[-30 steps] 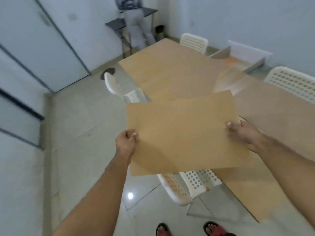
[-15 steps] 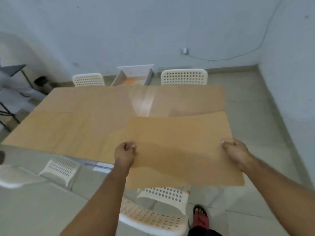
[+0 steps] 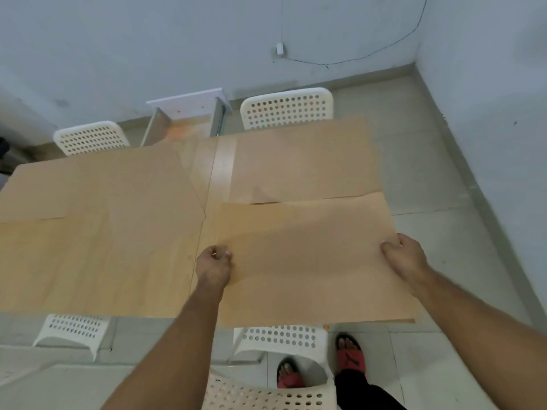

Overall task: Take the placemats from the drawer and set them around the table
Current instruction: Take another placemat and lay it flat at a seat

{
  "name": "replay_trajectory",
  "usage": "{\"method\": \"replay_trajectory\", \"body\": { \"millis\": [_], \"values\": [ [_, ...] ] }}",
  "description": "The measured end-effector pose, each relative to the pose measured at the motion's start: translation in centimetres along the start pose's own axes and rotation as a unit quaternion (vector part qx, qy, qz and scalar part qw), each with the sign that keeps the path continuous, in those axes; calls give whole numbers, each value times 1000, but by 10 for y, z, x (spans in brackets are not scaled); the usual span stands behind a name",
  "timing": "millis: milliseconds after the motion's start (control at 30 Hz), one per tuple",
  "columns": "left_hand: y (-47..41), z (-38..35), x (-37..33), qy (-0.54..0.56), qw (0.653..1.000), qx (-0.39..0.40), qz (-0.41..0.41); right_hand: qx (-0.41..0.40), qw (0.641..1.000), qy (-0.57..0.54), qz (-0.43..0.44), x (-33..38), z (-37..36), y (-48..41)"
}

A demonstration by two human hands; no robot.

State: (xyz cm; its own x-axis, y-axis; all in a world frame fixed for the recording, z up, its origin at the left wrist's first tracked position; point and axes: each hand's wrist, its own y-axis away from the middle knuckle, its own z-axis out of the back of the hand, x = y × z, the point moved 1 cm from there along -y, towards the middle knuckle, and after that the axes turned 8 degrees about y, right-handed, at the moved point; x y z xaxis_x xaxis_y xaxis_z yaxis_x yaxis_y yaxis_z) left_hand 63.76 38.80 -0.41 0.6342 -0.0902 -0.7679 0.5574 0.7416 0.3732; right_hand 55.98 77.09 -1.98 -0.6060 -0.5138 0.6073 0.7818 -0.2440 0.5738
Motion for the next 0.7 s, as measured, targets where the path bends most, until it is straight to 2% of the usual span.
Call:
{"method": "replay_trajectory", "body": {
  "millis": [267,433,533,600,700],
  "values": [
    [-34,-5,11,12,999,26,40,-58,997,58,-8,0,-13,5],
    [-37,-4,15,-28,998,45,16,-90,990,106,5,2,-24,7],
    [-33,-5,15,-90,993,65,-47,-108,982,151,34,5,-33,14],
    [-28,-6,15,-160,978,82,-104,-119,966,223,63,8,-40,20],
    [-22,-9,17,-252,945,132,-163,-71,931,343,105,6,-52,23]
  ]
}}
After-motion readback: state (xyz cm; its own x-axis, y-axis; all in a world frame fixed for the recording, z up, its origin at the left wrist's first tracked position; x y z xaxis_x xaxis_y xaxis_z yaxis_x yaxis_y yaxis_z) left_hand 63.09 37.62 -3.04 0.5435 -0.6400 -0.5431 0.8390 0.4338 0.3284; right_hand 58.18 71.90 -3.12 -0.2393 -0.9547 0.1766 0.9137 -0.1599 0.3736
